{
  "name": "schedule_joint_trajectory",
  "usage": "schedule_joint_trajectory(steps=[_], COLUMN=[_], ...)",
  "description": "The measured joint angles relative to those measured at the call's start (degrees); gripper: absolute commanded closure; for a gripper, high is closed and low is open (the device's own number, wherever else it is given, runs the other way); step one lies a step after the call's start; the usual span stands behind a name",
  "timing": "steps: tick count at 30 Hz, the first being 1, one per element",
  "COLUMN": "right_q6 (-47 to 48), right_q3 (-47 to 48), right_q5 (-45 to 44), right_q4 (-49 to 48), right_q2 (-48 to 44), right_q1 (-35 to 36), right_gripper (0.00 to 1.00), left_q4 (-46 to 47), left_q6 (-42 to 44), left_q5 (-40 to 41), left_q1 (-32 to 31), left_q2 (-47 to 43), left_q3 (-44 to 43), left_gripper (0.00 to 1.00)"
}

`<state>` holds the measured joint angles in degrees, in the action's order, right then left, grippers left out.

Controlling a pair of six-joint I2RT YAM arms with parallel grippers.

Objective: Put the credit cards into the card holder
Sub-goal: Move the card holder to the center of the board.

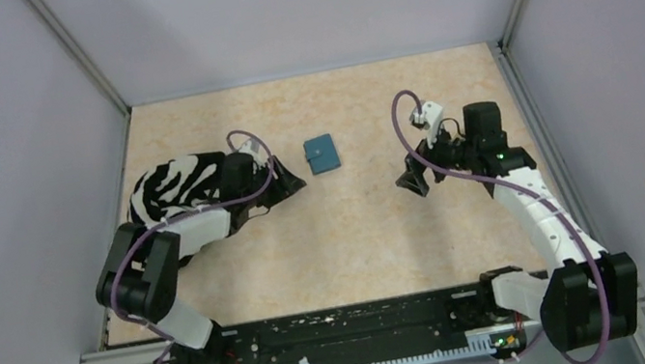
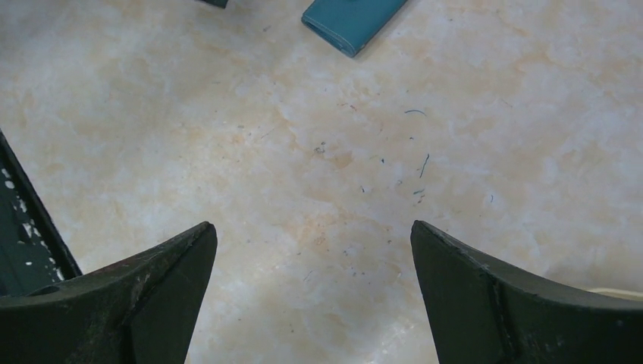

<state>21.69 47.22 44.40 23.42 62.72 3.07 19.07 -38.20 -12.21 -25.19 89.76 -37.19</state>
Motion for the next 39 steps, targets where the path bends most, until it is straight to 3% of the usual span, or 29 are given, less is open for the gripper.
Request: schedule_joint_trajectory(steps=[11, 17, 27, 34, 36, 39], right_q6=[5.88, 6.86, 7.82, 8.24, 8.31, 8.33], right_q3=[0.00, -0.02, -0.76, -1.49, -1.60, -1.86], right_q5=[-7.37, -9.09, -10.47, -10.71, -10.80, -10.93], right_q4=[-0.37, -1.14, -1.46, -1.62, -1.57, -1.77], right_q2=[-0.33, -0.33, -0.35, -0.35, -0.35, -0.33], right_q1=[4.07, 4.76, 5.99, 6.60, 6.69, 6.91], right_gripper=[0.02, 0.02, 0.02, 0.02, 0.02, 0.02], left_q4=[-16.63, -27.32, -34.77, -36.02, -35.98, -35.98], left_q6=[-1.42, 1.99, 9.44, 9.94, 9.84, 9.40], left_q5=[11.63, 19.65, 23.37, 23.28, 22.93, 21.81], left_q1=[-1.14, -3.98, -6.19, -6.16, -6.16, -6.16], left_q2=[17.73, 26.45, 32.26, 35.74, 36.02, 36.17], left_q3=[-29.00, -42.73, -53.22, -56.54, -56.89, -56.92], left_gripper=[0.35, 0.43, 0.42, 0.45, 0.49, 0.64])
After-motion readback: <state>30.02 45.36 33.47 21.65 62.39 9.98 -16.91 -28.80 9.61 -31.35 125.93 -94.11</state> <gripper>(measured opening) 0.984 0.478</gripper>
